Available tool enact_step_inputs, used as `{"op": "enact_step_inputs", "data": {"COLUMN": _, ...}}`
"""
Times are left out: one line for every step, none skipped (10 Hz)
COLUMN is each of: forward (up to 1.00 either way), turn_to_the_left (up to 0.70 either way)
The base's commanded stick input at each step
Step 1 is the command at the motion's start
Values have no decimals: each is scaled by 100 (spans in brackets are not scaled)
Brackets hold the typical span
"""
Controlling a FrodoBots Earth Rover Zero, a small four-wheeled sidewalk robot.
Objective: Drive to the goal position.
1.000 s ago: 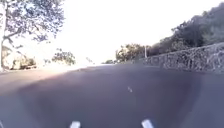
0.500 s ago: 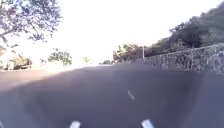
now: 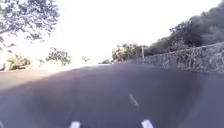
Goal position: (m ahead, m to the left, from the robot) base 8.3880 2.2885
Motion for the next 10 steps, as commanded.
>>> {"op": "enact_step_inputs", "data": {"forward": 70, "turn_to_the_left": -25}}
{"op": "enact_step_inputs", "data": {"forward": 70, "turn_to_the_left": -19}}
{"op": "enact_step_inputs", "data": {"forward": 70, "turn_to_the_left": -12}}
{"op": "enact_step_inputs", "data": {"forward": 70, "turn_to_the_left": -6}}
{"op": "enact_step_inputs", "data": {"forward": 70, "turn_to_the_left": 0}}
{"op": "enact_step_inputs", "data": {"forward": 70, "turn_to_the_left": 0}}
{"op": "enact_step_inputs", "data": {"forward": 70, "turn_to_the_left": 0}}
{"op": "enact_step_inputs", "data": {"forward": 70, "turn_to_the_left": 0}}
{"op": "enact_step_inputs", "data": {"forward": 70, "turn_to_the_left": 0}}
{"op": "enact_step_inputs", "data": {"forward": 70, "turn_to_the_left": 0}}
